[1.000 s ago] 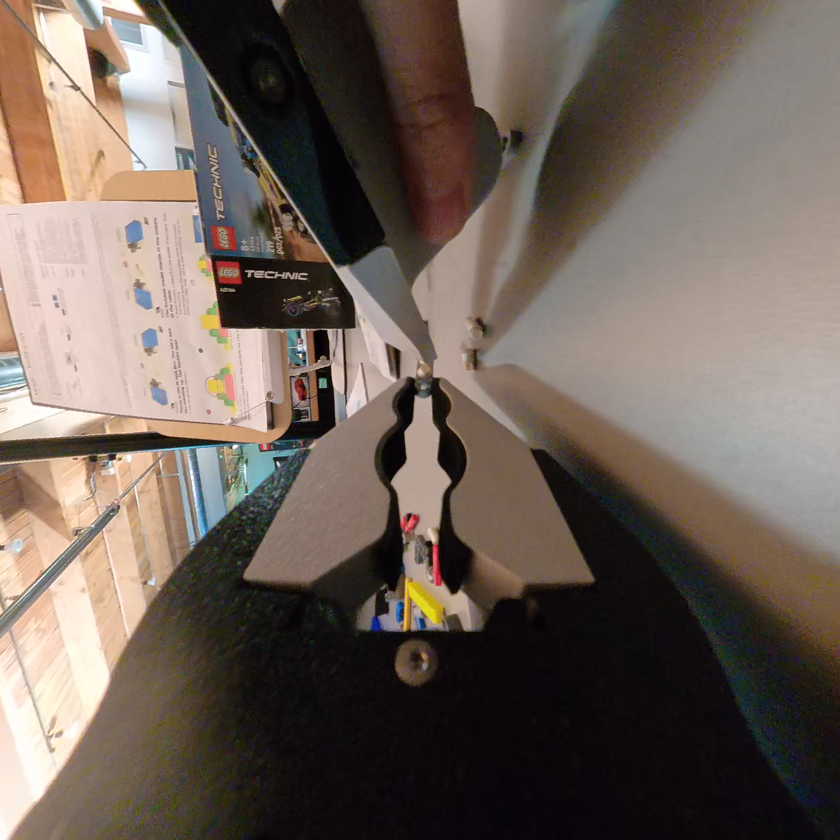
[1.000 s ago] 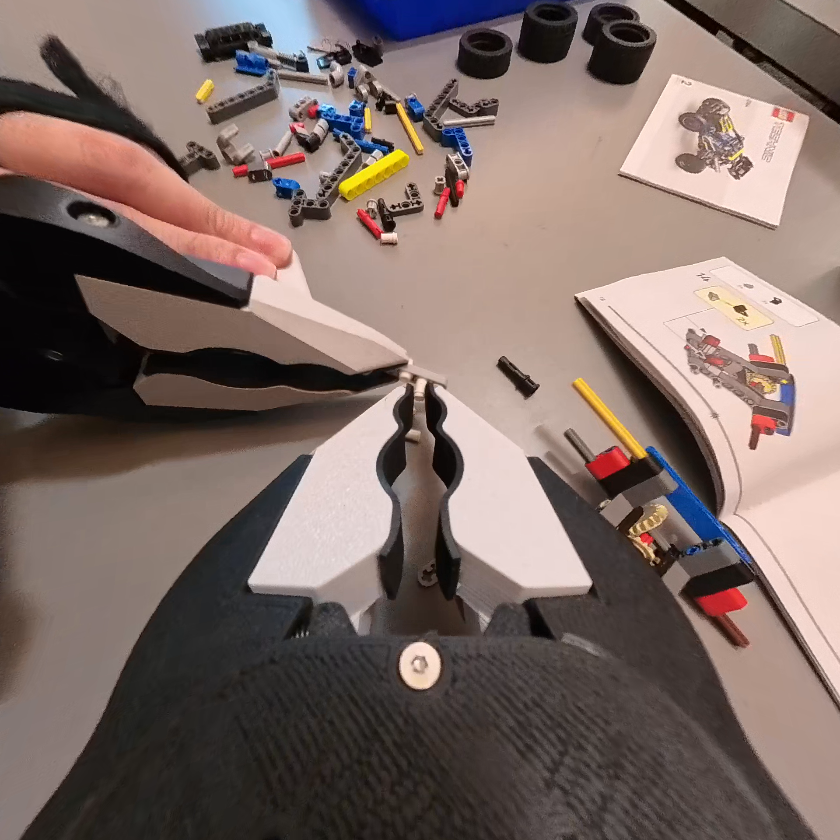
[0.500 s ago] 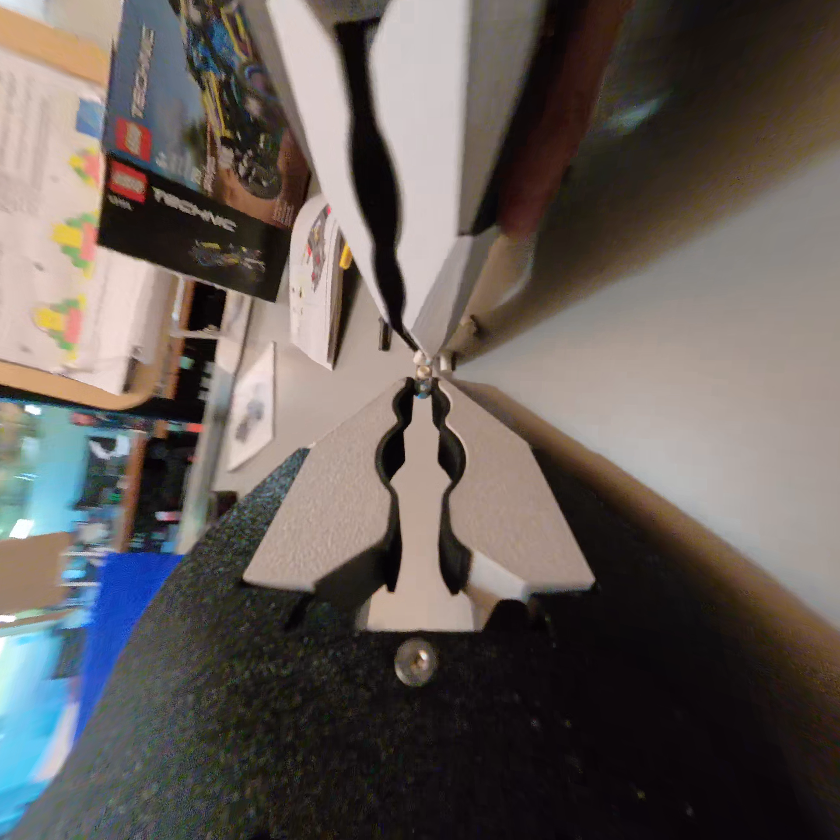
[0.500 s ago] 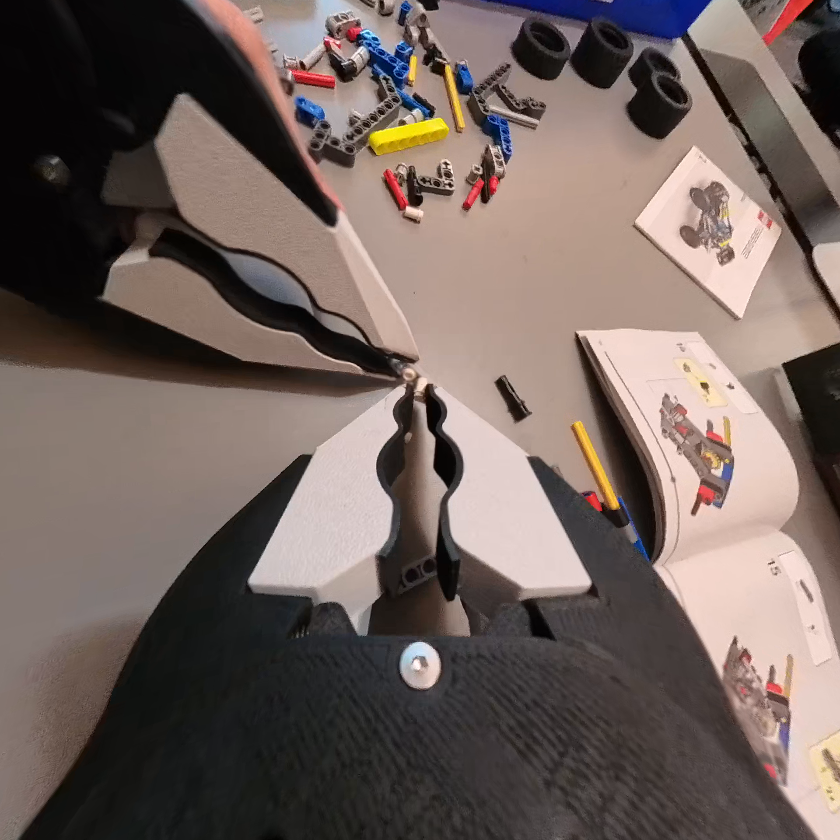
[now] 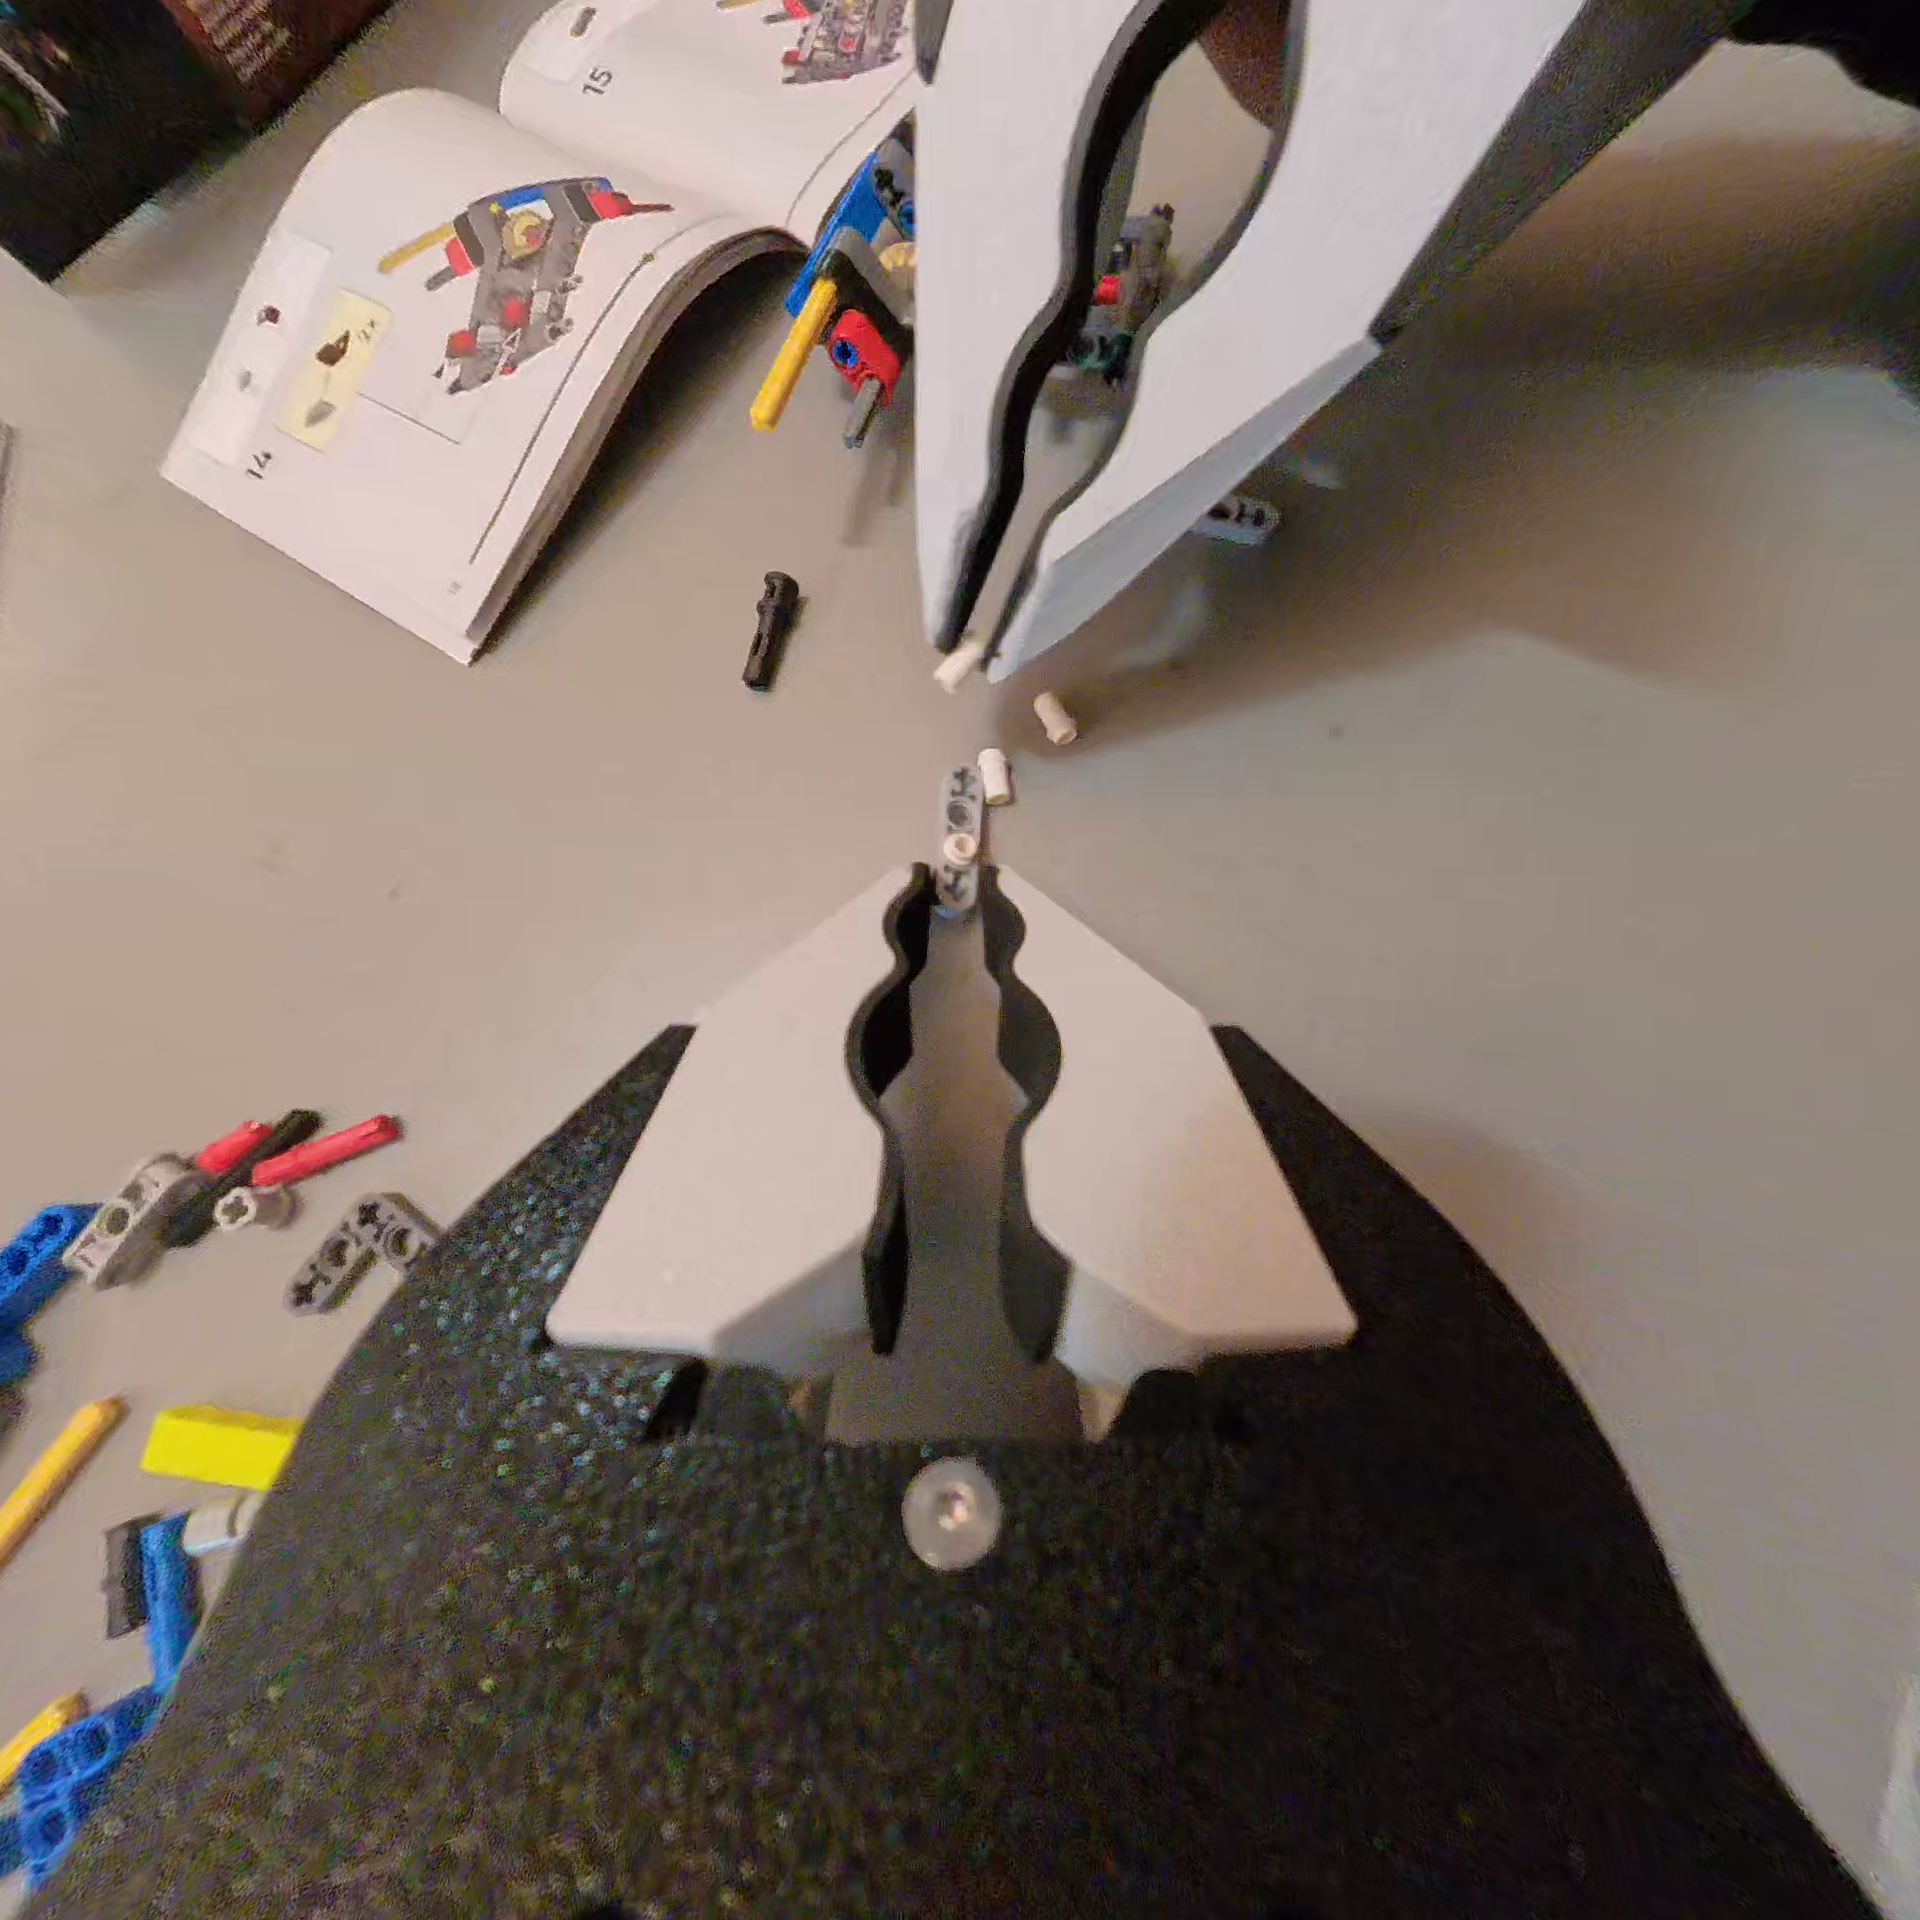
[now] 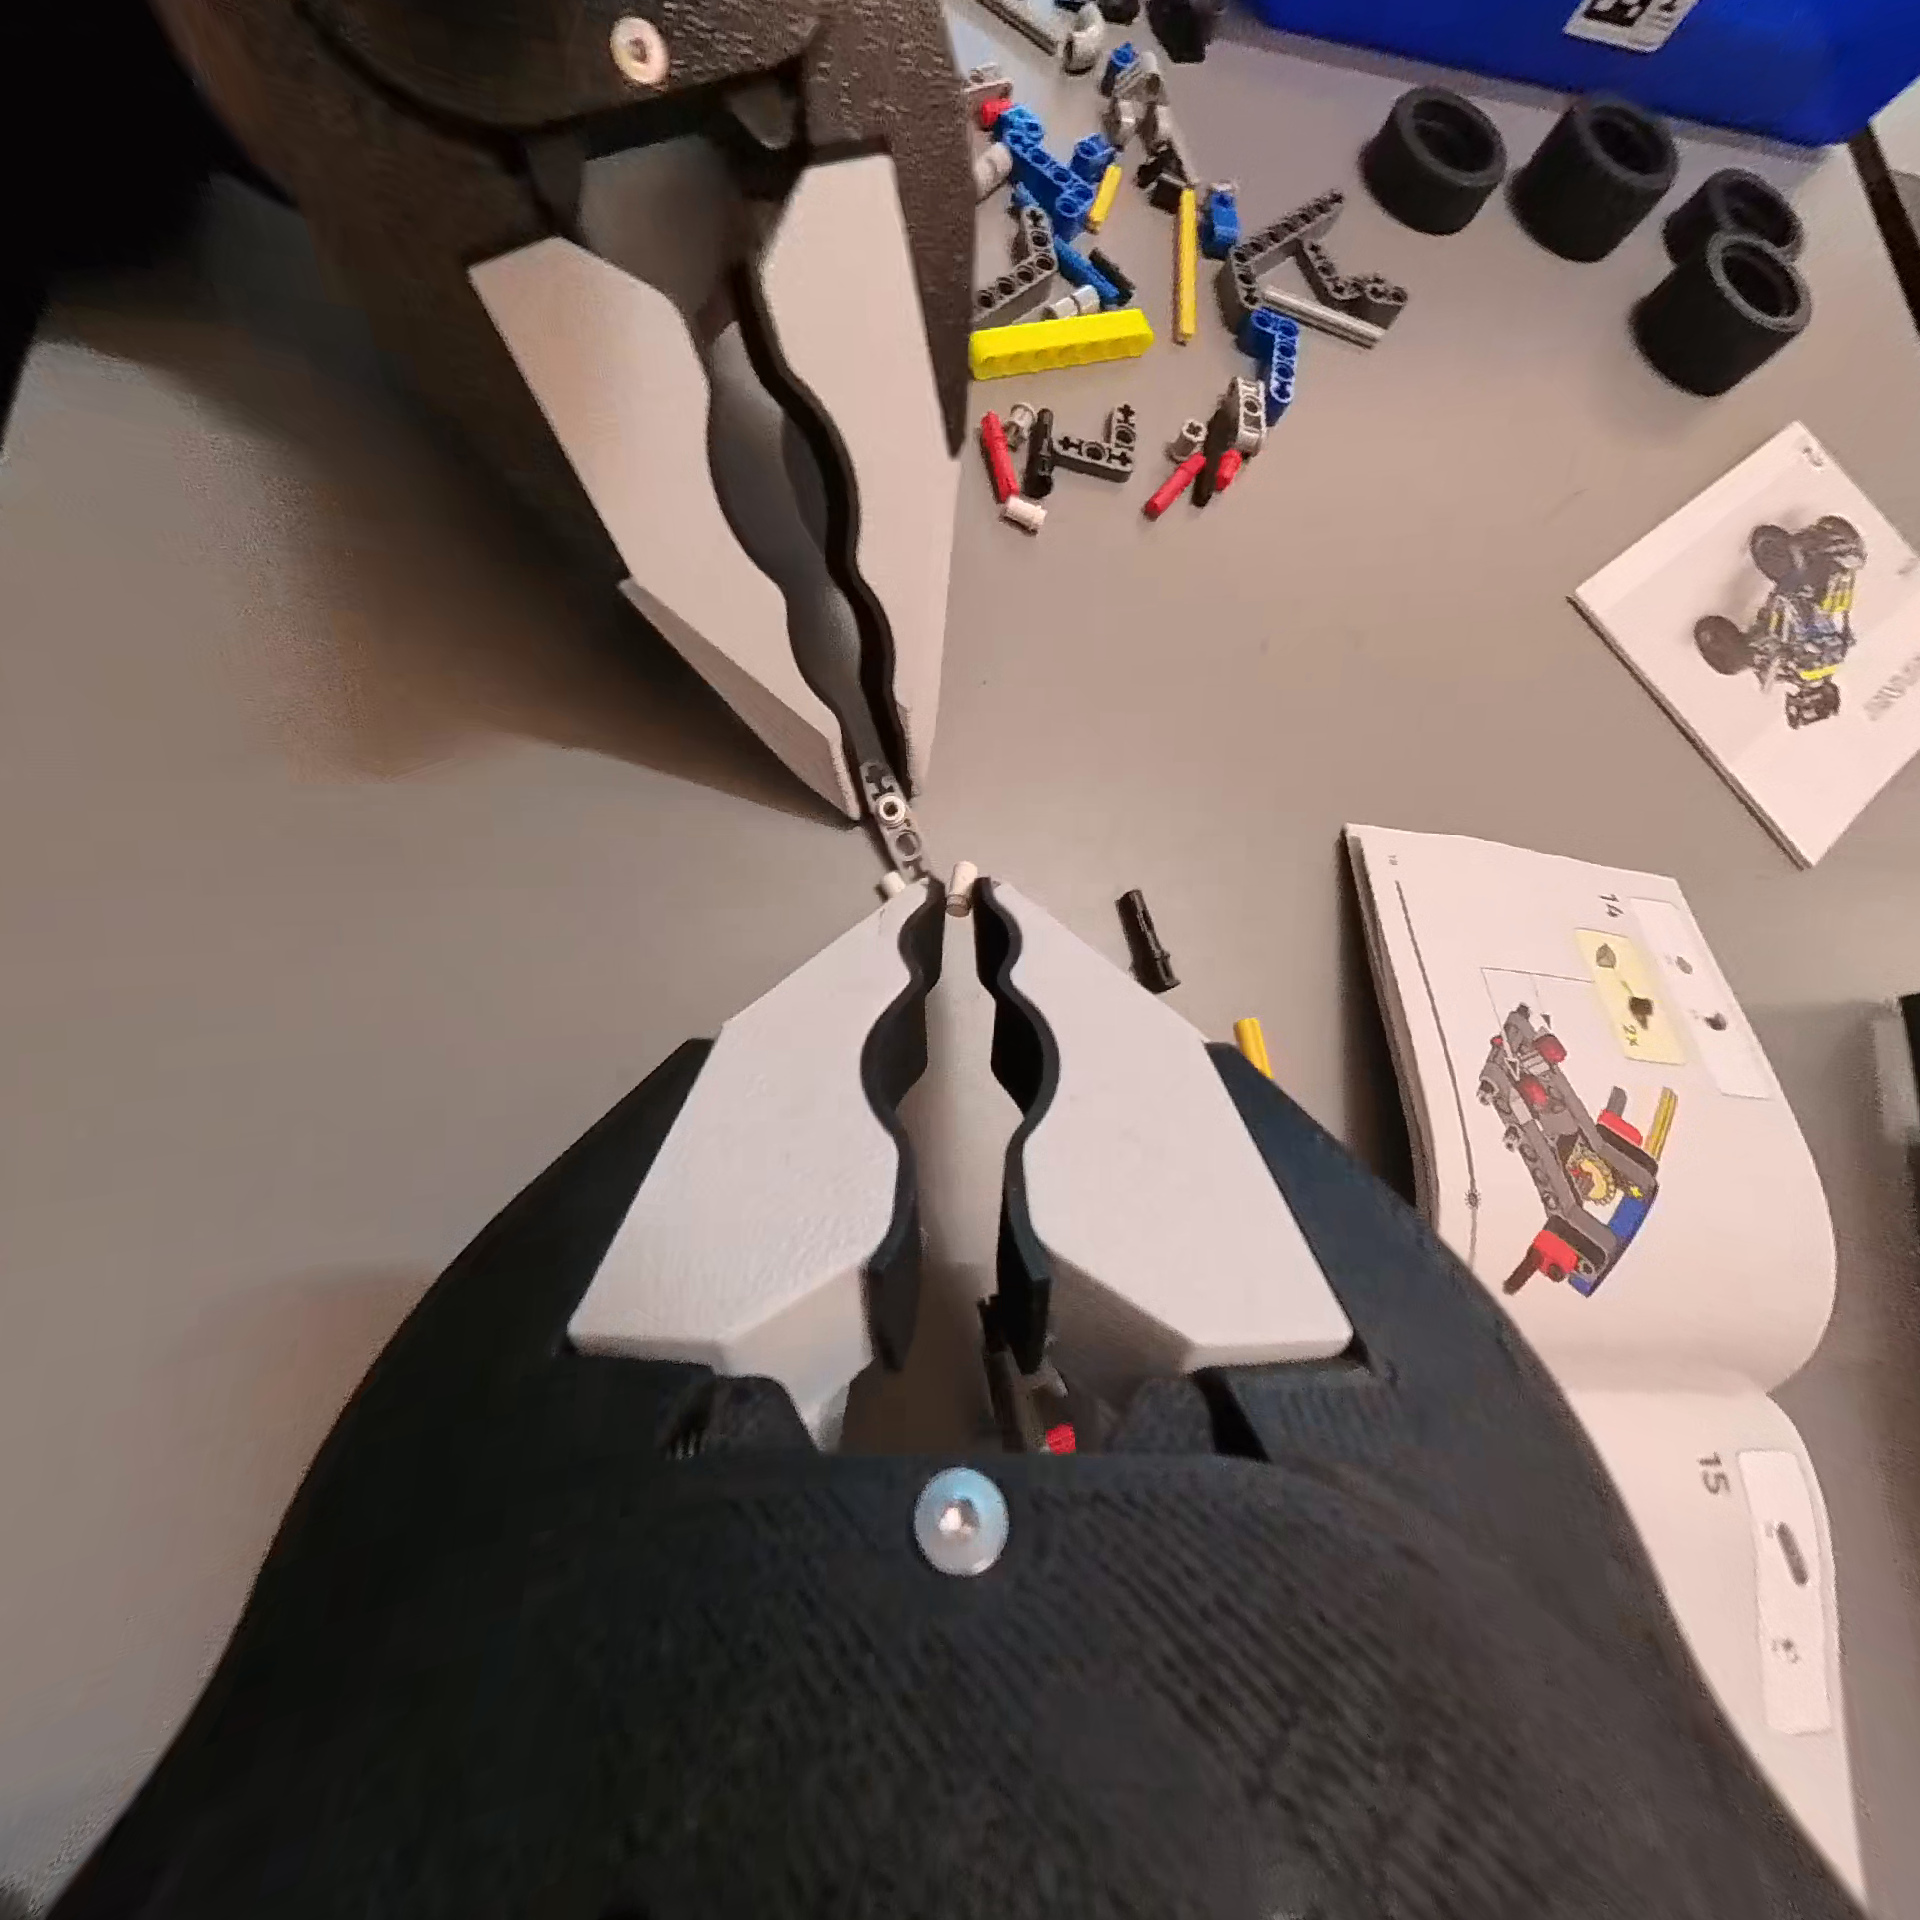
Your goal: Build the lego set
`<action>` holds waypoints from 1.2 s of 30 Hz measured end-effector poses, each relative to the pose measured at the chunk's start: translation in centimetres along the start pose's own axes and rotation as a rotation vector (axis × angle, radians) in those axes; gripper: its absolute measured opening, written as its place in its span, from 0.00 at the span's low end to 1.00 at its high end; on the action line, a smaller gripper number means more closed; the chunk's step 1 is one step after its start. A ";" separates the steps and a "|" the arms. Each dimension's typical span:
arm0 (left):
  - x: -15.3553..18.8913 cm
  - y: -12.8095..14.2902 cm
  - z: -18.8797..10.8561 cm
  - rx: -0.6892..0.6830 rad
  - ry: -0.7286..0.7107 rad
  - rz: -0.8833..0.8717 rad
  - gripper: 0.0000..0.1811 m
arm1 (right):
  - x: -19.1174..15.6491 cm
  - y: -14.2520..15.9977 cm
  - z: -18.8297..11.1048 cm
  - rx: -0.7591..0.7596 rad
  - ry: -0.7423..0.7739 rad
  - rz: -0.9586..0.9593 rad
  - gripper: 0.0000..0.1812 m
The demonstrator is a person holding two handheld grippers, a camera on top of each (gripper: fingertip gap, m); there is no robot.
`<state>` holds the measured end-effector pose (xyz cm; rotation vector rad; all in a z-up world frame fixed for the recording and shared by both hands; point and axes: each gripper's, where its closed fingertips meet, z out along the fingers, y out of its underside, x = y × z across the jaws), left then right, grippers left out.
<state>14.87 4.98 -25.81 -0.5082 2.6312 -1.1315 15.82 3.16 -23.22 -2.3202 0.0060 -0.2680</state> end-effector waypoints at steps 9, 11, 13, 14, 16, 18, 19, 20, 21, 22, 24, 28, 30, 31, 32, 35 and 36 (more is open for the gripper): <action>-0.2 -2.0 -1.5 0.116 -0.107 0.173 0.16 | -0.6 -1.1 -0.7 0.111 -0.052 0.173 0.02; 0.6 -4.5 -2.5 0.244 -0.226 0.299 0.14 | 0.0 -2.4 -1.6 0.233 -0.019 0.338 0.02; 1.0 -6.6 -3.5 0.346 -0.388 0.420 0.12 | 0.0 -4.1 -3.1 0.421 -0.085 0.531 0.02; 0.9 -7.3 -4.1 0.372 -0.475 0.471 0.12 | 0.2 -4.8 -3.9 0.518 -0.124 0.637 0.02; 0.9 -8.3 -4.6 0.391 -0.593 0.568 0.12 | 0.4 -5.8 -5.5 0.699 -0.222 0.810 0.02; 0.9 -9.2 -5.4 0.422 -0.696 0.633 0.10 | 0.6 -6.0 -6.4 0.808 -0.290 0.941 0.02; 0.9 -9.6 -5.8 0.439 -0.733 0.659 0.10 | 0.7 -6.0 -6.7 0.843 -0.312 0.983 0.02; 1.2 -9.9 -6.0 0.455 -0.750 0.682 0.09 | 0.7 -6.0 -6.8 0.864 -0.325 1.013 0.02; 1.4 -10.1 -6.1 0.465 -0.755 0.697 0.09 | 0.4 -6.1 -6.9 0.882 -0.347 1.024 0.02; 1.5 -10.2 -6.0 0.463 -0.750 0.708 0.09 | 0.1 -6.4 -6.9 0.888 -0.378 1.031 0.02; 1.4 -10.3 -6.0 0.456 -0.766 0.722 0.07 | -0.6 -6.6 -6.5 0.871 -0.416 1.029 0.02; 1.4 -10.3 -6.0 0.451 -0.760 0.704 0.05 | -0.5 -6.7 -6.5 0.876 -0.404 1.028 0.02; 1.4 -10.3 -6.0 0.476 -0.721 0.658 0.04 | -0.6 -6.7 -6.6 0.877 -0.393 1.010 0.02; 1.4 -10.3 -6.0 0.493 -0.686 0.623 0.04 | -0.6 -6.6 -6.5 0.872 -0.385 1.001 0.02; 1.5 -10.3 -6.0 0.518 -0.642 0.579 0.04 | -0.6 -6.6 -6.6 0.874 -0.382 0.992 0.02; 1.8 -10.2 -6.0 0.598 -0.489 0.443 0.03 | -0.9 -6.7 -6.6 0.880 -0.411 0.999 0.02; 1.9 -10.2 -6.1 0.621 -0.441 0.418 0.03 | -1.1 -6.7 -6.6 0.883 -0.440 1.016 0.02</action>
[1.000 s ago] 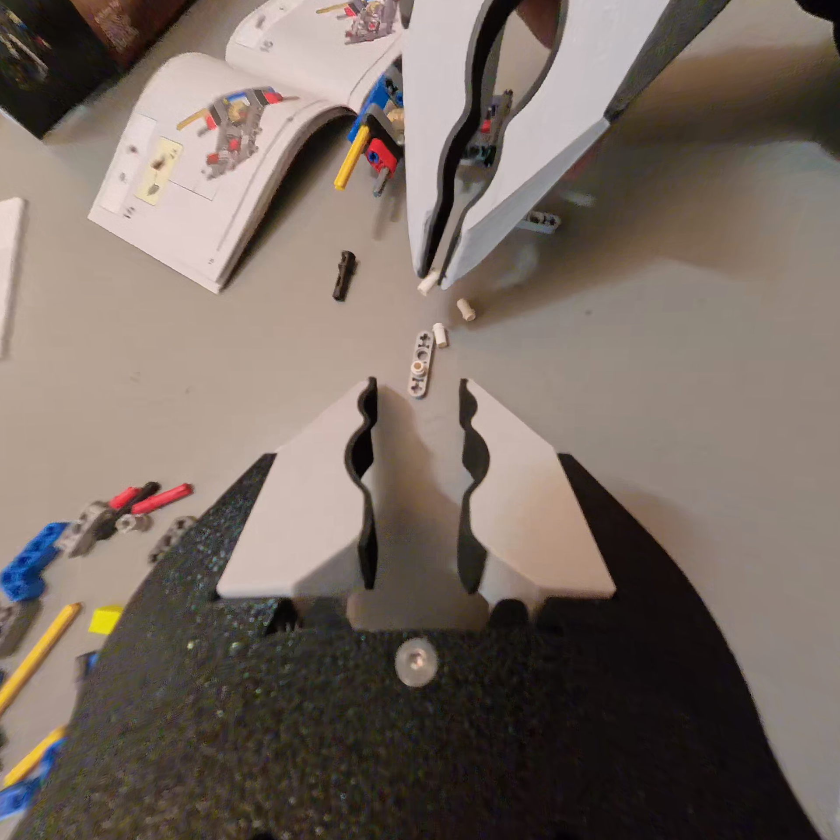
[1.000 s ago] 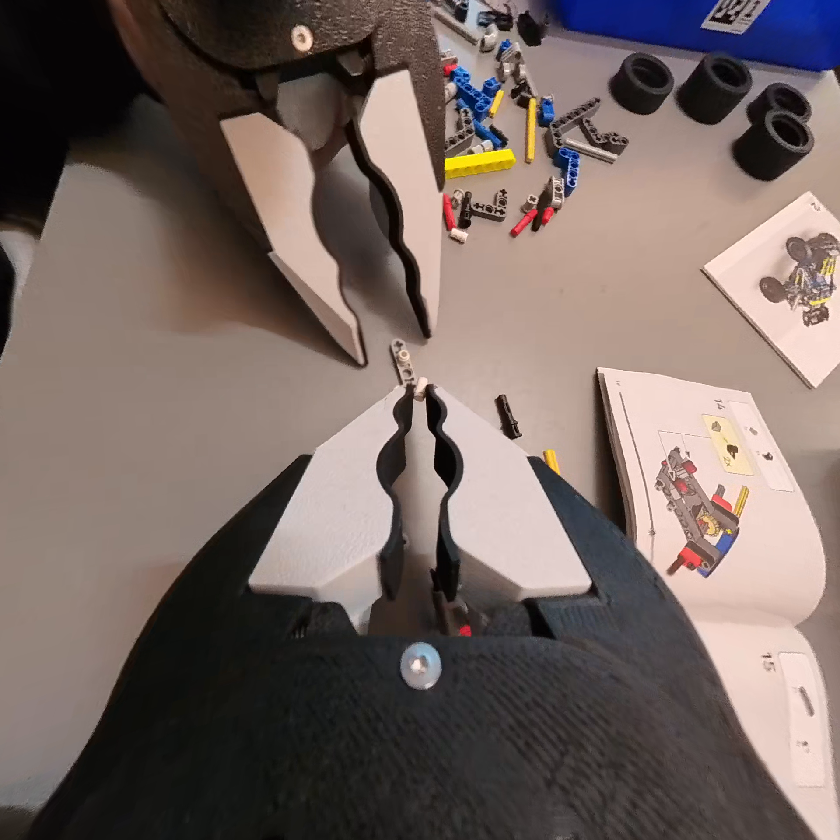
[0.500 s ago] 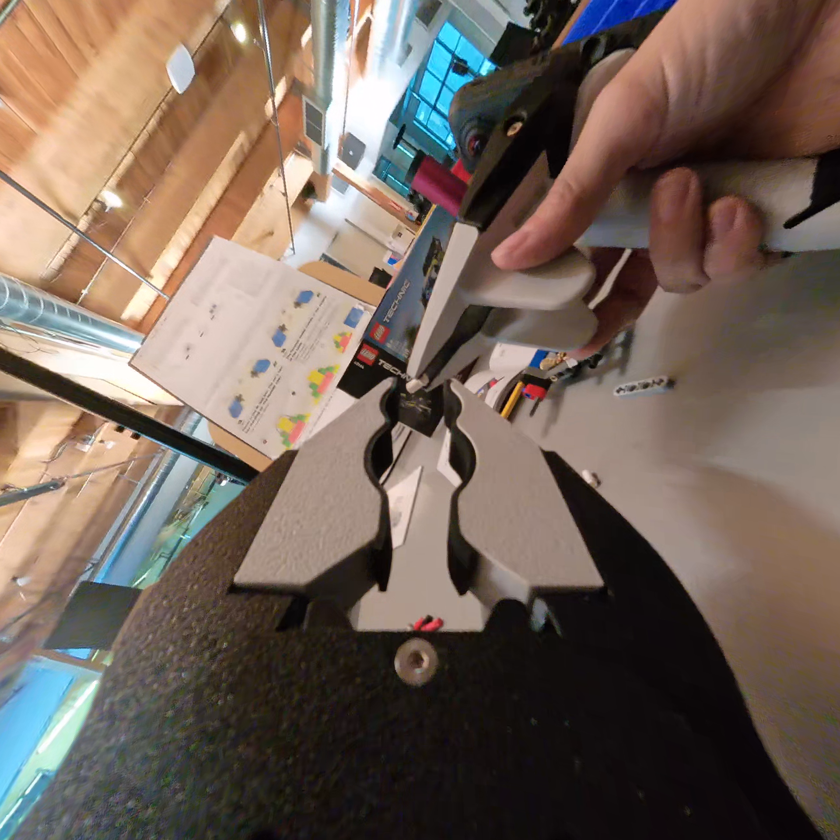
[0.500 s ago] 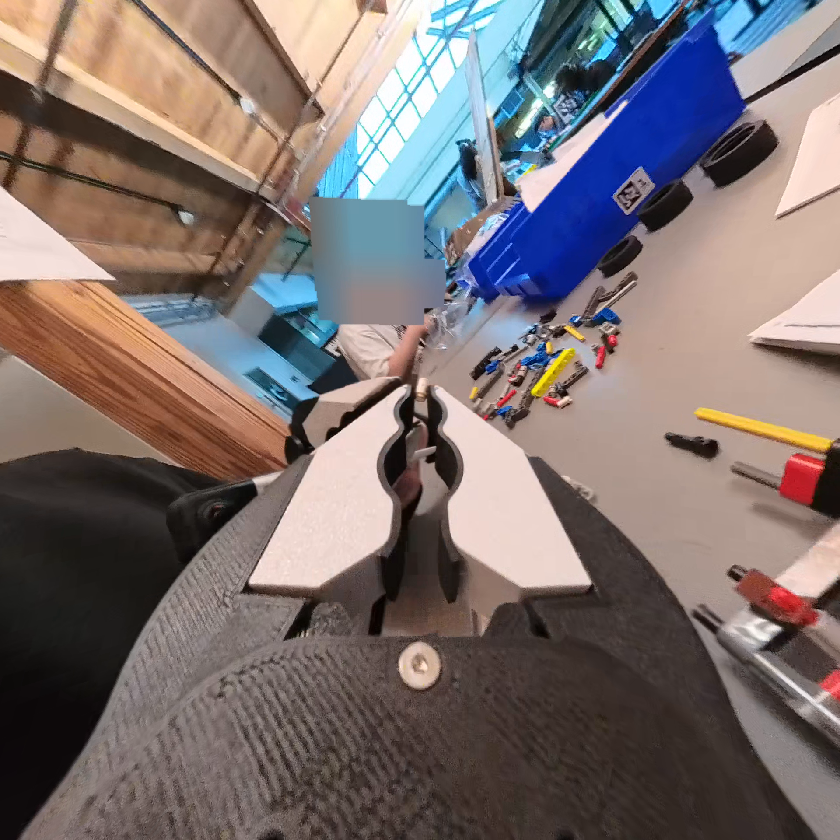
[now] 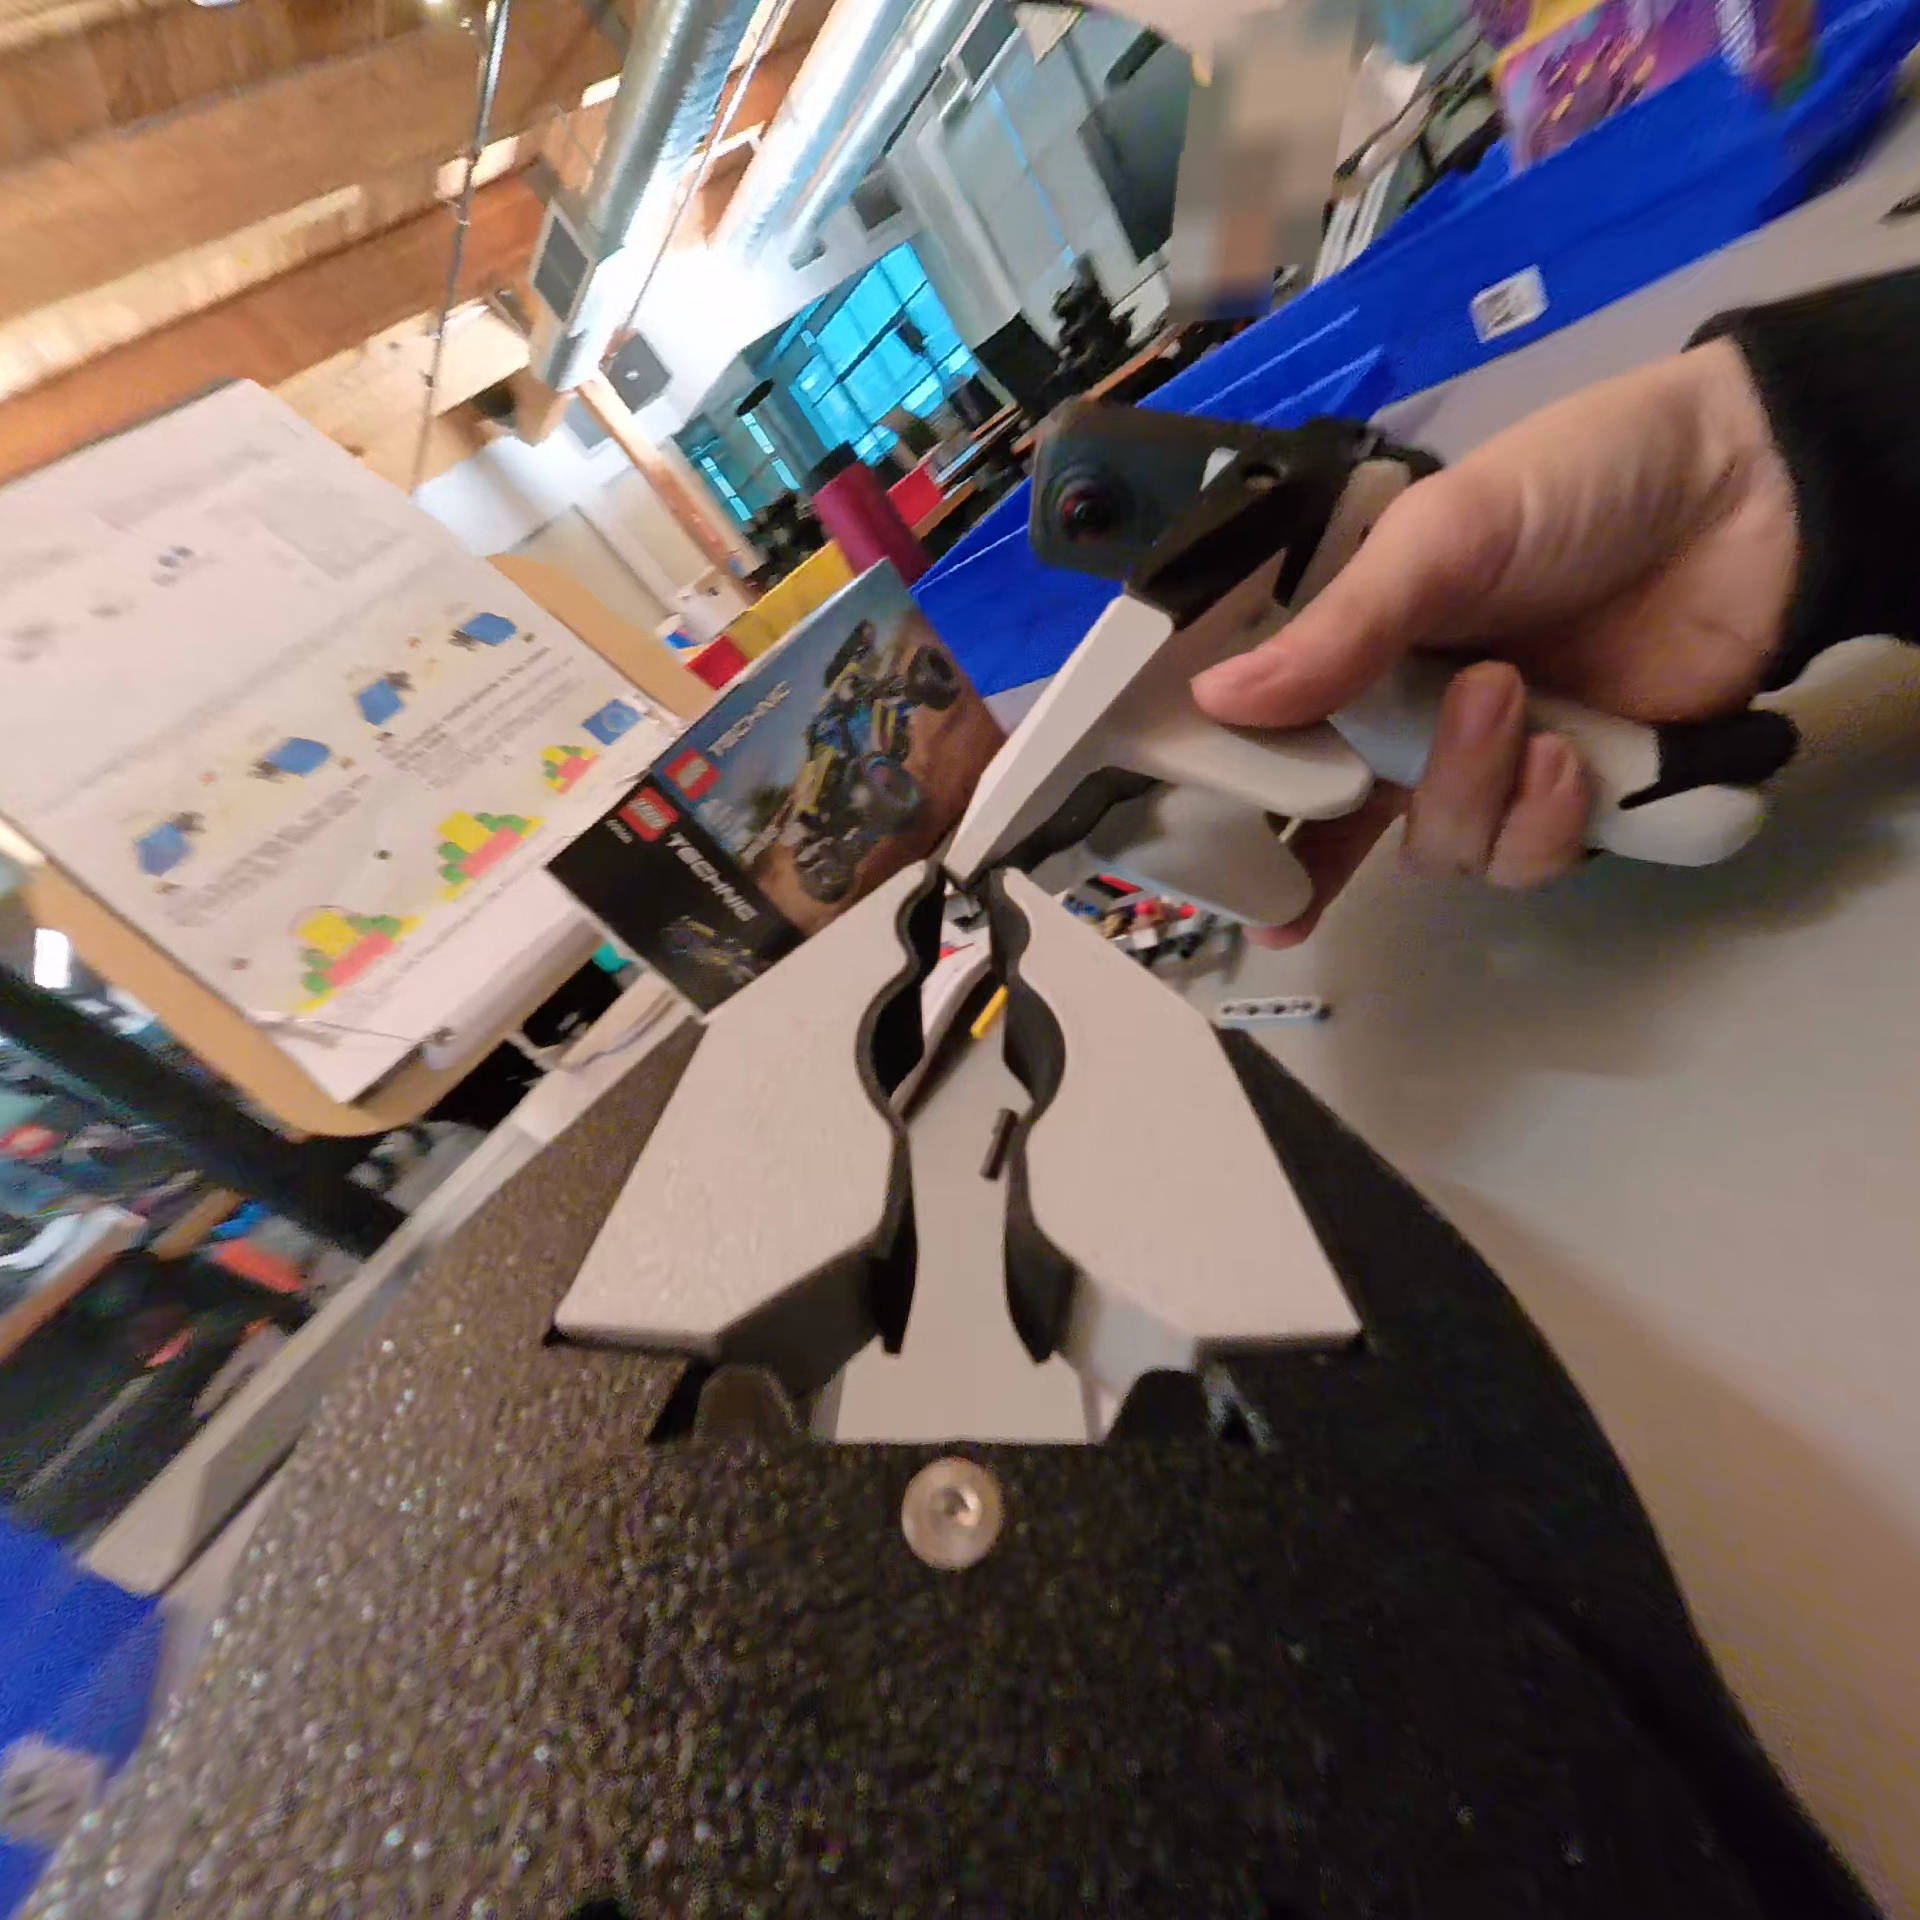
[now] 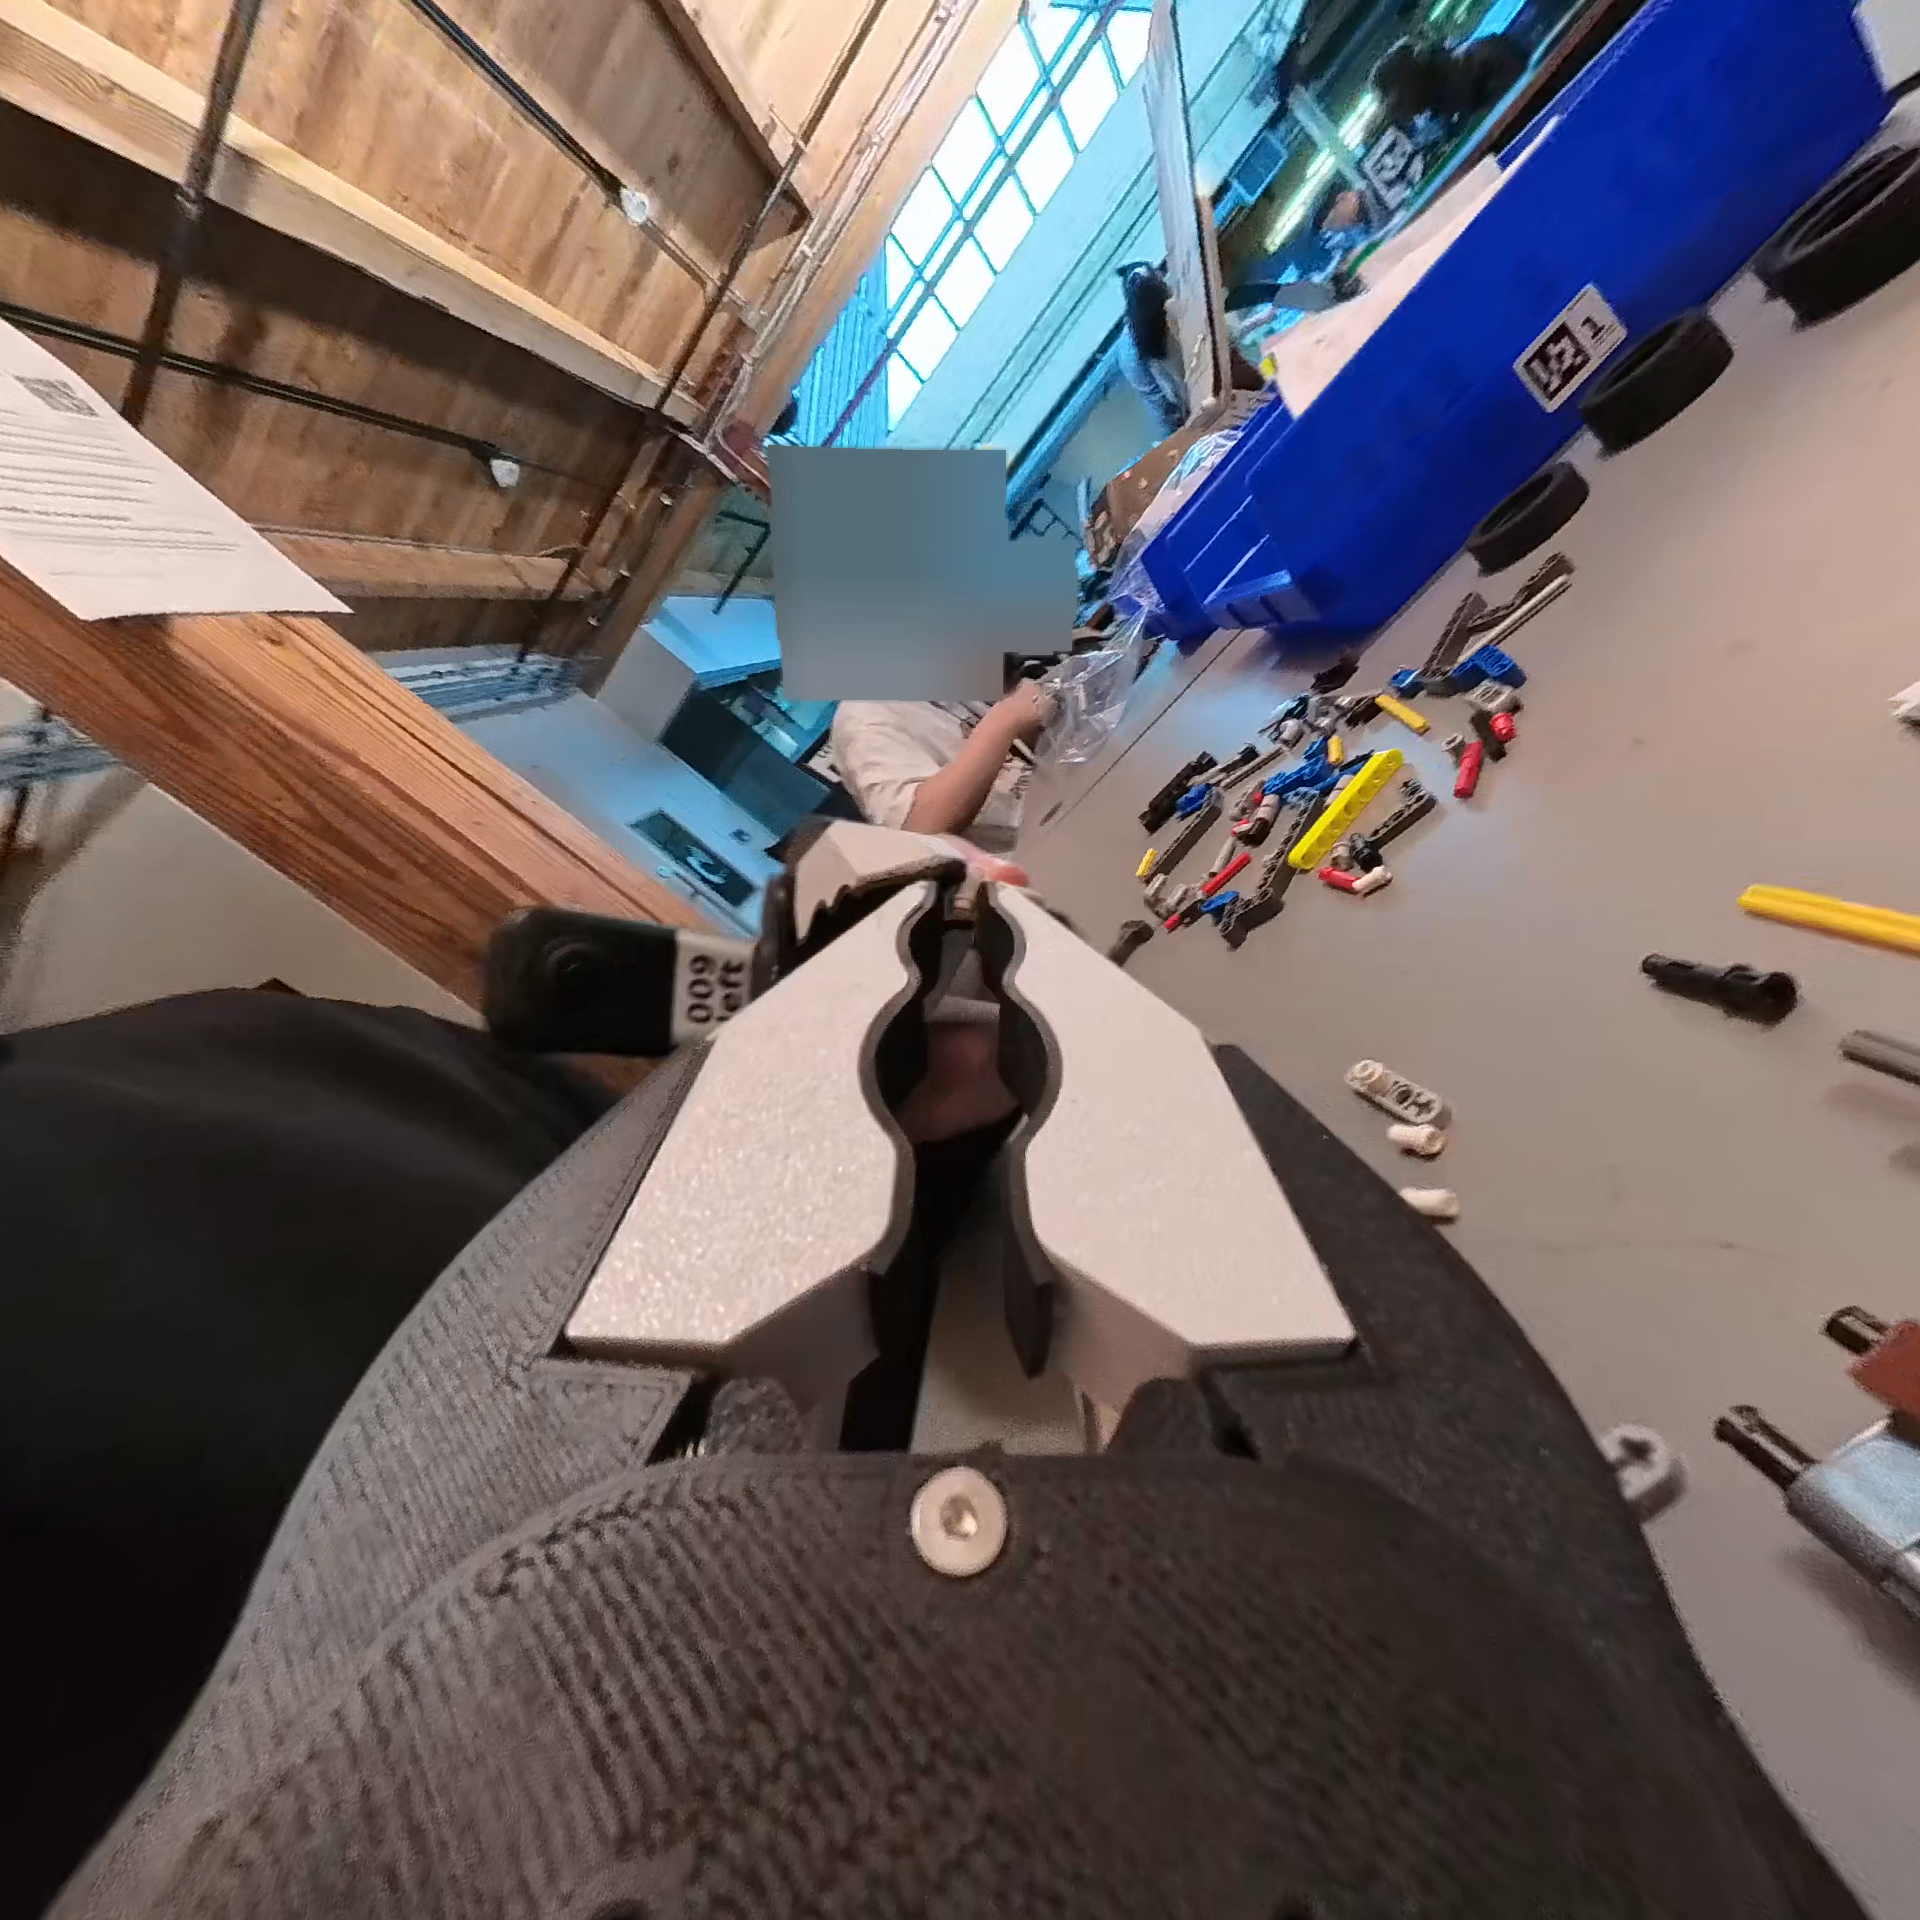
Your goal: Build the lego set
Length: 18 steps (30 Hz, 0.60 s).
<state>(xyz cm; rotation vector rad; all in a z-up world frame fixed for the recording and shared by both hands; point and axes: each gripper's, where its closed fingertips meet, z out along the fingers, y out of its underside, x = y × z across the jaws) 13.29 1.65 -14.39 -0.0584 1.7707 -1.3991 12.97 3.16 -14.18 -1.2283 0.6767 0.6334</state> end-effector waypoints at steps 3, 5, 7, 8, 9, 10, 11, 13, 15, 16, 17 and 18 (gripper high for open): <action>0.6 0.5 -0.3 0.003 0.081 -0.050 0.02 | 0.4 0.7 -0.1 -0.024 0.013 0.040 0.02; 1.6 1.4 -0.4 -0.037 0.161 -0.061 0.02 | 1.2 1.7 -0.5 -0.084 0.085 0.003 0.02; 2.9 2.0 -0.7 -0.068 0.242 -0.045 0.01 | 1.6 3.0 -1.1 -0.160 0.151 -0.049 0.02; 3.8 2.5 -0.8 -0.097 0.286 -0.025 0.02 | 2.0 3.7 -1.6 -0.211 0.200 -0.087 0.02; 4.7 3.3 -1.0 -0.139 0.333 -0.002 0.02 | 2.9 4.7 -2.2 -0.280 0.283 -0.148 0.01; 5.5 4.1 -1.1 -0.184 0.370 0.020 0.03 | 4.2 5.4 -3.0 -0.347 0.394 -0.224 0.00; 6.1 4.9 -1.3 -0.227 0.391 0.042 0.03 | 4.9 5.8 -3.6 -0.394 0.472 -0.275 0.00; 7.0 6.0 -1.4 -0.292 0.432 0.069 0.03 | 5.5 6.8 -4.1 -0.496 0.546 -0.389 0.00; 7.1 6.9 -1.3 -0.353 0.436 0.065 0.02 | 7.2 7.2 -5.2 -0.601 0.680 -0.506 0.00; 7.2 7.1 -1.3 -0.371 0.441 0.054 0.02 | 7.4 7.5 -5.4 -0.642 0.694 -0.535 0.00; 7.3 7.2 -1.3 -0.381 0.449 0.043 0.02 | 7.3 7.4 -5.4 -0.645 0.687 -0.547 0.01; 6.9 7.2 -1.1 -0.388 0.421 0.036 0.00 | 7.3 7.1 -5.6 -0.635 0.699 -0.559 0.02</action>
